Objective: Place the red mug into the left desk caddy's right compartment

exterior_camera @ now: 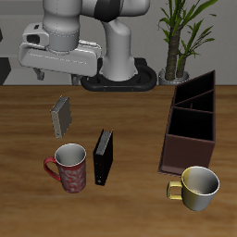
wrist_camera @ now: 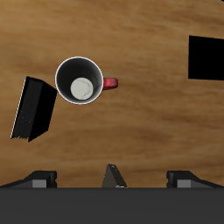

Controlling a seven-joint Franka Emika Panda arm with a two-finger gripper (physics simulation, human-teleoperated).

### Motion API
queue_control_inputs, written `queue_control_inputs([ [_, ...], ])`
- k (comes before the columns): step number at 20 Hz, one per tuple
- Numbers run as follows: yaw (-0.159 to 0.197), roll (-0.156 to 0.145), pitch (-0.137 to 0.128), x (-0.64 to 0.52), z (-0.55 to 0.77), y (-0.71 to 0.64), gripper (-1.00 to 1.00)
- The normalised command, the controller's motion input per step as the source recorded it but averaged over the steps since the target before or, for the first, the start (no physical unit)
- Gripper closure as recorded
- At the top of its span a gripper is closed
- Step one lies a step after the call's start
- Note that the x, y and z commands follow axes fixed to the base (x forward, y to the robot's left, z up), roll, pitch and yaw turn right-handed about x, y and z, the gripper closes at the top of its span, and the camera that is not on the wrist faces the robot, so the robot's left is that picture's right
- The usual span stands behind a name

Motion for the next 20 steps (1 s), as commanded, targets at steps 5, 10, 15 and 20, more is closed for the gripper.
queue_control_inputs([
  [5,0.031,0.038,-0.010,0.28,0.01,0.04,-1.00],
  [10,0.049,0.093,-0.013,0.24,0.04,0.07,-1.00],
  [15,0.030,0.071,-0.028,0.15,0.02,0.06,-1.00],
  [20,-0.004,-0.007,-0.003,0.10,-0.03,-0.07,-1.00],
])
